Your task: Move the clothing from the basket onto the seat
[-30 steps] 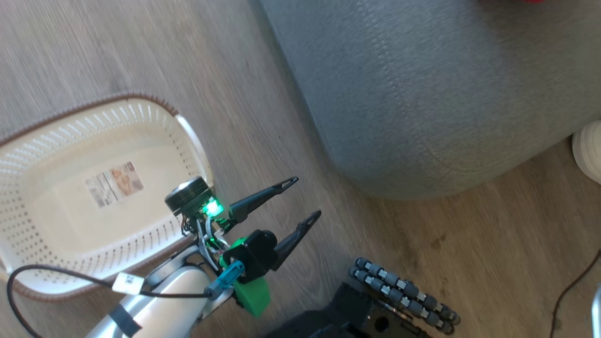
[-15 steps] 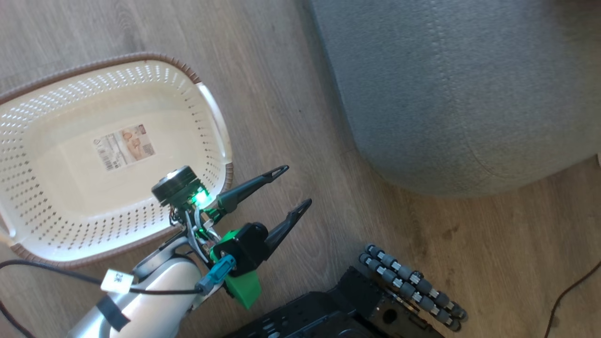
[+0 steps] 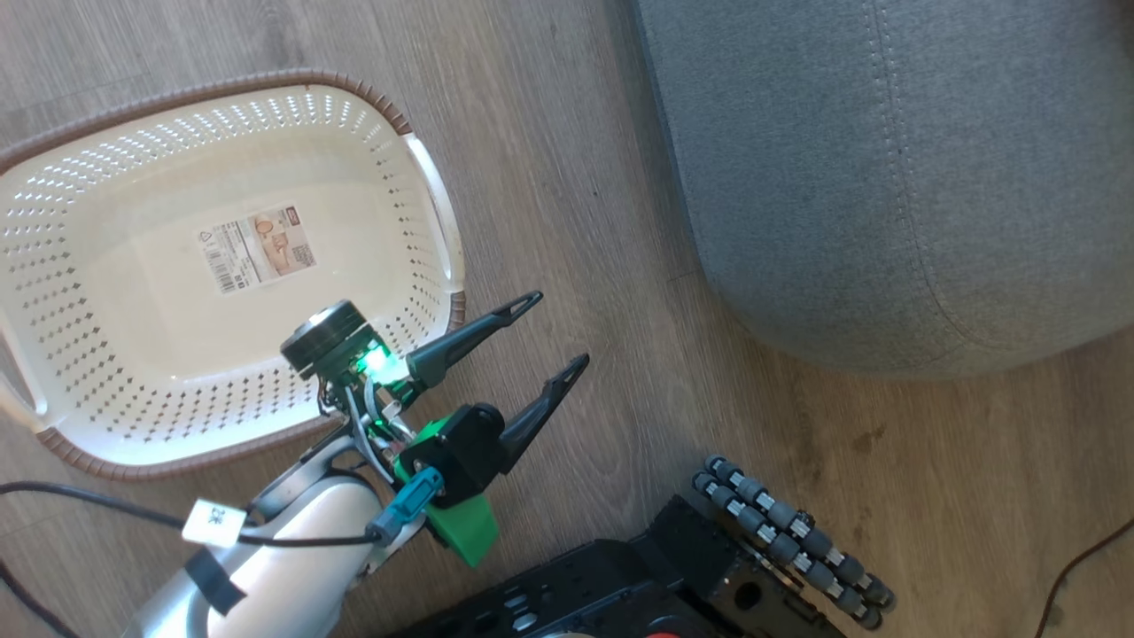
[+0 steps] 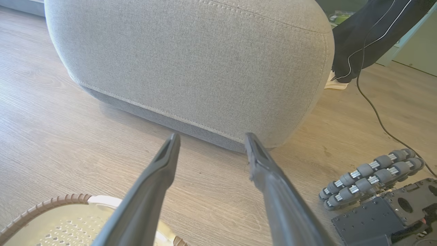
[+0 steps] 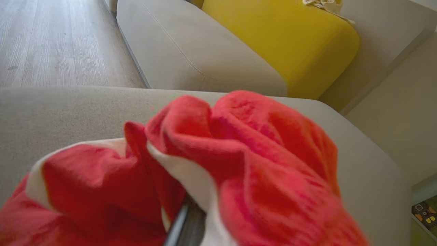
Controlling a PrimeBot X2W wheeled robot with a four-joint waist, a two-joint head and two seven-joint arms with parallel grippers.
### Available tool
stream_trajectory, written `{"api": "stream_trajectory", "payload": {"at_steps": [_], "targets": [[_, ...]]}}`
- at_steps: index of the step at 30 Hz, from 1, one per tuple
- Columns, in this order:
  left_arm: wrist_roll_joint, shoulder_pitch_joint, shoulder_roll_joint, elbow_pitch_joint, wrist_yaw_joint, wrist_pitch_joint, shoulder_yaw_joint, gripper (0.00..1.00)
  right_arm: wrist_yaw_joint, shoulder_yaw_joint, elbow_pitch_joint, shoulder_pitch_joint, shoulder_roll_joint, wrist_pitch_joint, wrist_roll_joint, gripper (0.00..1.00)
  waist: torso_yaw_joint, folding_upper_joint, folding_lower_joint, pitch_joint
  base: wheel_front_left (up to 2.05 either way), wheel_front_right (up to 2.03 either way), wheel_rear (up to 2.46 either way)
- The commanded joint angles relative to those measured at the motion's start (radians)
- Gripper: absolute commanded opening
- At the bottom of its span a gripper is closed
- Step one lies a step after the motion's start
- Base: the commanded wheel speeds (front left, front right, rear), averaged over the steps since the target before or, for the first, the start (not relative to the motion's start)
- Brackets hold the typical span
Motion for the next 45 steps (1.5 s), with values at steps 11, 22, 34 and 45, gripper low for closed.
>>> {"api": "stream_trajectory", "payload": {"at_steps": [11,22,34,45], "targets": [[0.000,-0.013,-0.019,-0.023,0.022,-0.005,0.007,1.00,0.000,0.065,0.197,-0.075,-0.070,0.032,0.028,0.00,0.020,0.0000,-0.0001,-0.006,0.00,0.00,0.00],[-0.002,-0.022,-0.036,-0.014,0.022,-0.005,-0.006,1.00,0.000,0.079,0.271,-0.092,-0.094,0.019,0.082,1.00,0.026,0.0000,-0.0001,-0.025,0.00,0.00,0.00],[-0.023,-0.017,-0.108,0.012,0.016,-0.005,-0.016,1.00,0.000,0.215,0.312,-0.074,-0.142,0.148,0.164,1.00,0.050,0.0000,-0.0001,-0.138,0.00,0.00,0.00],[-0.052,0.024,-0.204,0.052,-0.013,-0.005,0.002,1.00,0.000,0.360,0.309,-0.063,-0.205,0.302,0.260,1.00,0.080,0.0000,-0.0001,-0.277,0.00,0.00,0.00]]}}
